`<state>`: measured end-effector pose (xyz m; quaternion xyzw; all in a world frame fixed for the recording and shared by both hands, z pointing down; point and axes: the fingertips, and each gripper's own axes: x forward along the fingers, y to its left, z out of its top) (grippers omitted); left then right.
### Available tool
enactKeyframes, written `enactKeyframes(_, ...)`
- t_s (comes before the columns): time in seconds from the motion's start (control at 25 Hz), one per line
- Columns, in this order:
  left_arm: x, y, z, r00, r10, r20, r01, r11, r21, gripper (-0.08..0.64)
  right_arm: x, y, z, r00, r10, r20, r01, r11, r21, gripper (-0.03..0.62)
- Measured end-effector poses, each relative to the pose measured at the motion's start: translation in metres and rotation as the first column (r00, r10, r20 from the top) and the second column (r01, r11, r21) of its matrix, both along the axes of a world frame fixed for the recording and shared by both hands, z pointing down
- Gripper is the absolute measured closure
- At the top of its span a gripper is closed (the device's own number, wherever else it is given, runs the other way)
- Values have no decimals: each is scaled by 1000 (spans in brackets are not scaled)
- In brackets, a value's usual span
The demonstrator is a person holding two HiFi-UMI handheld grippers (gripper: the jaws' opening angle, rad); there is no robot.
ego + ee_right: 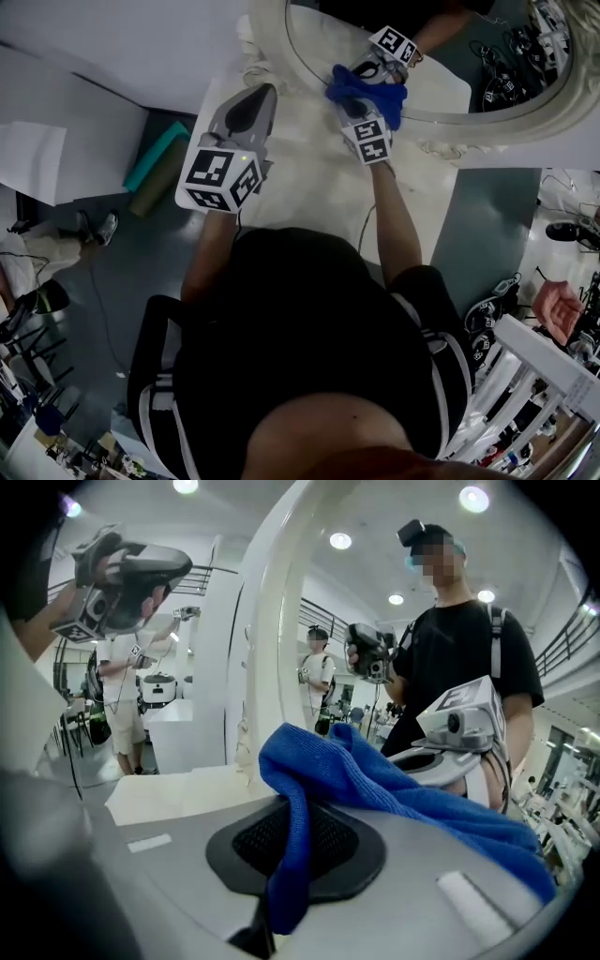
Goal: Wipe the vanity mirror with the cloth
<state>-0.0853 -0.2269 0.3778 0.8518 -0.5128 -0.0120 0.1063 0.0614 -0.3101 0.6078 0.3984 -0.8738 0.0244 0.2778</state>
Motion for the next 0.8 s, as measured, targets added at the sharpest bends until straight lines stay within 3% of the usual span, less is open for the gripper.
enactKeyframes(0.2,11,3,-12,1000,23,-6,-22,999,23,552,14,18,-67,981,9,194,-47,980,191,561)
enactKeyframes(0.36,23,7,-17,998,55,-11,-55,998,32,552,33,42,-137,916,23,401,-168,929,331,561)
enactKeyframes(0.48,34,7,-18,996,88,-10,-88,995,37,552,50,58,-187,874,23,485,-250,878,409,561)
enactKeyframes(0.6,43,9,-20,993,113,-11,-113,993,44,552,71,72,-243,853,16,522,-326,798,508,561)
enactKeyframes(0.8,52,11,-25,991,136,-12,-135,989,56,552,140,87,-323,798,75,598,-509,616,601,561)
